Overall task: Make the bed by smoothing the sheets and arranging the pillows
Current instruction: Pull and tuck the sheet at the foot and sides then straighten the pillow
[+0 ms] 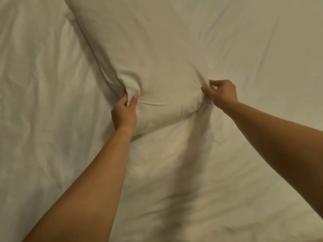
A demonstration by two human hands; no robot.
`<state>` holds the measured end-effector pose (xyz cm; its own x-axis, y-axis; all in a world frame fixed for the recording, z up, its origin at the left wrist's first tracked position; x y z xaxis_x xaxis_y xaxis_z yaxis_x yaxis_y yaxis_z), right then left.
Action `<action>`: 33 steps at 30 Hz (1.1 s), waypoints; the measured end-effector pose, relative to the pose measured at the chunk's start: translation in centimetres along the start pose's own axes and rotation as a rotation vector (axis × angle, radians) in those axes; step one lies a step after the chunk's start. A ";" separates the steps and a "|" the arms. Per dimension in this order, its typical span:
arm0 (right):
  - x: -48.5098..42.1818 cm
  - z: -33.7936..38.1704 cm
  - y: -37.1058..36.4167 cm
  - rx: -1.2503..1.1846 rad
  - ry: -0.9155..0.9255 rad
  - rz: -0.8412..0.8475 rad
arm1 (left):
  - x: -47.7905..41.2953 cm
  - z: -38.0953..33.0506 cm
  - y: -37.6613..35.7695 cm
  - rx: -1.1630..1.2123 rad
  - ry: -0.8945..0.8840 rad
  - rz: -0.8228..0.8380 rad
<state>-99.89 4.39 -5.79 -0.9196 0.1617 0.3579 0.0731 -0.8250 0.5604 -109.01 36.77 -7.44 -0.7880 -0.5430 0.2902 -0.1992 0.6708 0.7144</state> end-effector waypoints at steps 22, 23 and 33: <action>32.9 1.8 11.0 0.096 0.048 -0.049 | 26.8 3.0 18.1 -0.051 -0.011 0.004; 34.3 0.1 10.3 0.141 0.040 -0.021 | 27.6 4.8 17.7 -0.075 0.016 0.044; 34.8 -7.5 4.7 0.433 -0.110 0.211 | 27.1 11.9 13.1 -0.496 0.186 0.300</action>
<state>-134.39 2.11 3.69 -0.8232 0.0904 0.5606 0.4284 -0.5491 0.7176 -139.88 36.87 2.18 -0.6440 -0.4759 0.5990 0.3462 0.5169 0.7829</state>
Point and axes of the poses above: each hand's wrist, its own x-axis away from the middle knuckle, its own y-axis out of the back of the hand, z = x × y, the point moved 1 cm from there along -x, towards the middle knuckle, and after that the axes turned 9 degrees about -x, right-handed, at the moved point
